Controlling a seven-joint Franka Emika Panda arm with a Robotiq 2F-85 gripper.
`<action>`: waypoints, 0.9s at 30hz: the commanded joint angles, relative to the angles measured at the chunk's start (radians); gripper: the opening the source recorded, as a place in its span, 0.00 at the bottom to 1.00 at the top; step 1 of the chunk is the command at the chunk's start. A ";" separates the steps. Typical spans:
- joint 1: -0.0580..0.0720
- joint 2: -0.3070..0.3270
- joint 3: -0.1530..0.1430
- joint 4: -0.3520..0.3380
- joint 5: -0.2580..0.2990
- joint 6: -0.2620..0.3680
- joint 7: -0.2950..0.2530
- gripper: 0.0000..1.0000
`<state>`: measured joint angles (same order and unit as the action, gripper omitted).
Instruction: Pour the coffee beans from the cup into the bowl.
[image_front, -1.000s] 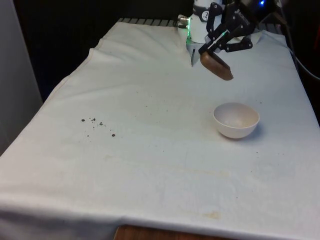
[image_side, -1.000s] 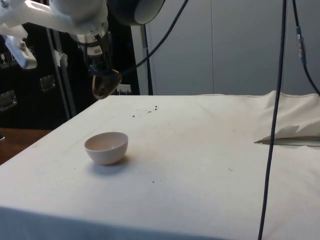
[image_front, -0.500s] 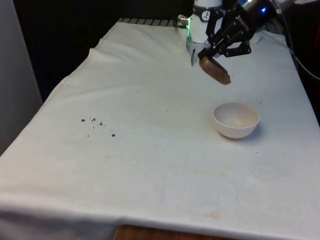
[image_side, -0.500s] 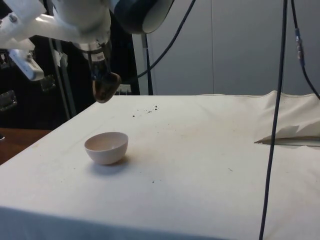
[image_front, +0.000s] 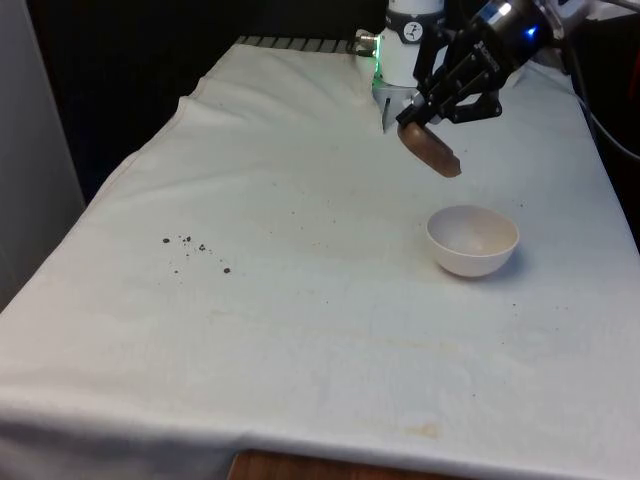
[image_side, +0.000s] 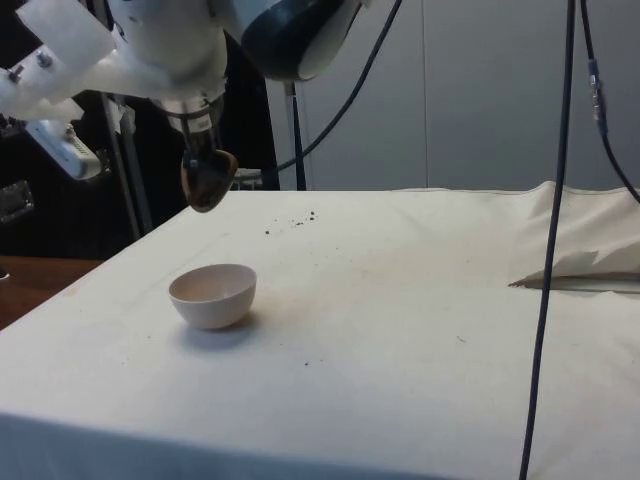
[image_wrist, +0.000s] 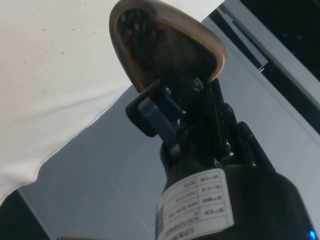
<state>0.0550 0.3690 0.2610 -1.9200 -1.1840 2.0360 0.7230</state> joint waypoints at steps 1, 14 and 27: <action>-0.002 -0.001 0.001 -0.007 -0.012 0.019 -0.006 0.00; -0.003 0.000 0.002 -0.029 -0.081 0.051 -0.018 0.00; -0.003 0.002 0.001 -0.051 -0.154 0.085 -0.027 0.00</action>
<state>0.0550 0.3710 0.2620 -1.9700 -1.3340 2.1050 0.7010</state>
